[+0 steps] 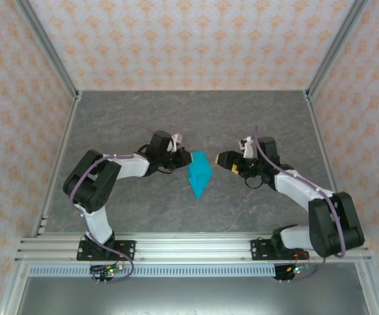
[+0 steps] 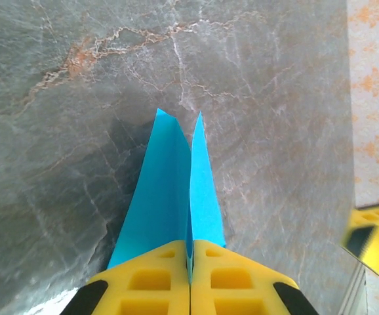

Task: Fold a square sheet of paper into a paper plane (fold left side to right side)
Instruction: Pick up the paper from the center of the table, then place the paper at the center of the table.

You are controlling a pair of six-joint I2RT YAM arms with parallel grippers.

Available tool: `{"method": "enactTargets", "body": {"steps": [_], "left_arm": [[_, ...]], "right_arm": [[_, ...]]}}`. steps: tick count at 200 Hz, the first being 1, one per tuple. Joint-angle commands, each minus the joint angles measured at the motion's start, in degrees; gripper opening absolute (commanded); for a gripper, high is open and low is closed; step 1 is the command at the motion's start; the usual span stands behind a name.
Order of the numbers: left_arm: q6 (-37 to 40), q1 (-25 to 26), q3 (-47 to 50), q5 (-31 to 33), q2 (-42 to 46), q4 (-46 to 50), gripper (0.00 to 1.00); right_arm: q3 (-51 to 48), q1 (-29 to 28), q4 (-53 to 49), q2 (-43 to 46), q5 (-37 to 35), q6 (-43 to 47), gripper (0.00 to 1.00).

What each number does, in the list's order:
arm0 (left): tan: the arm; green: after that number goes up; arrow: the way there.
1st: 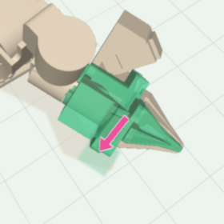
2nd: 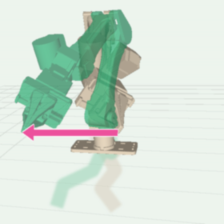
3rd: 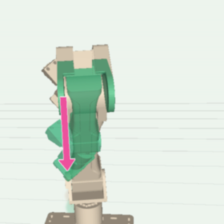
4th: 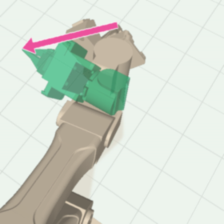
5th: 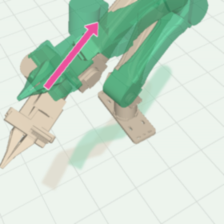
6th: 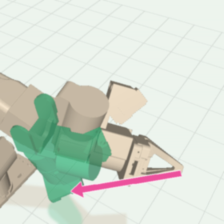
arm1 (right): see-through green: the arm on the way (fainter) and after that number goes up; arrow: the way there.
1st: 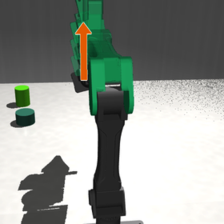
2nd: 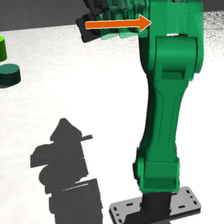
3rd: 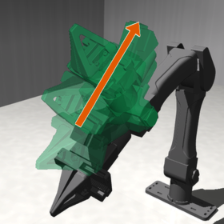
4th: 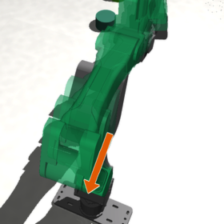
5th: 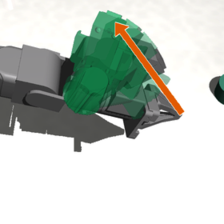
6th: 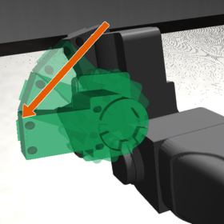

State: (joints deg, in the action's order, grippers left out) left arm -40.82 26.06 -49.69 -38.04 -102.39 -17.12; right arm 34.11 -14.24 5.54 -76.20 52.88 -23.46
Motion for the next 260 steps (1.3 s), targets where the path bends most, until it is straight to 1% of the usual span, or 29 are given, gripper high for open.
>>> {"method": "enactTargets", "body": {"steps": [1, 19, 41, 67, 92, 139, 163, 183, 207, 223, 247, 260], "left_arm": [[2.79, -0.86, 2.22, -4.03, 5.40, -4.31, 0.03], [4.22, -1.23, 3.38, -5.36, 7.73, -3.54, 0.02], [5.74, -1.20, 3.96, -7.28, 9.41, -2.80, 0.01], [6.35, -1.22, 4.66, -8.91, 11.15, -3.38, 0.01], [6.54, -1.24, 4.65, -10.16, 11.69, -3.54, 0.01], [6.41, -1.19, 4.79, -11.21, 11.14, -4.06, 0.00], [5.44, -1.24, 4.85, -12.02, 10.11, -5.69, 0.00], [5.05, -1.10, 4.46, -12.32, 9.01, -6.40, 0.00], [4.63, -1.10, 4.32, -12.74, 7.98, -7.09, 0.00], [4.65, -1.17, 4.28, -12.76, 7.77, -7.11, 0.00], [5.21, -1.11, 4.10, -12.41, 7.47, -6.21, 0.00], [5.23, -1.10, 4.00, -12.23, 6.86, -6.08, 0.00]], "right_arm": [[1.83, -0.42, 10.00, -3.59, 5.86, 0.81, 0.93], [2.75, -0.69, 15.49, -7.49, 10.08, -1.08, 0.88], [3.41, -1.21, 21.72, -10.99, 13.58, -3.15, 0.87], [4.29, -1.31, 24.39, -14.64, 15.68, -3.45, 0.84], [4.48, -1.40, 26.25, -17.35, 16.43, -3.49, 0.82], [4.83, -1.44, 28.06, -20.82, 18.06, -3.67, 0.74], [4.75, -1.71, 28.37, -22.00, 18.79, -3.46, 0.66], [4.35, -2.27, 32.21, -23.71, 19.27, -5.23, 0.62], [4.13, -2.87, 35.30, -25.51, 19.27, -6.46, 0.59], [3.53, -2.89, 37.71, -25.98, 19.19, -7.72, 0.54], [3.07, -2.89, 37.20, -25.54, 19.23, -7.24, 0.49], [2.90, -2.90, 36.23, -25.43, 19.22, -6.50, 0.43]]}}
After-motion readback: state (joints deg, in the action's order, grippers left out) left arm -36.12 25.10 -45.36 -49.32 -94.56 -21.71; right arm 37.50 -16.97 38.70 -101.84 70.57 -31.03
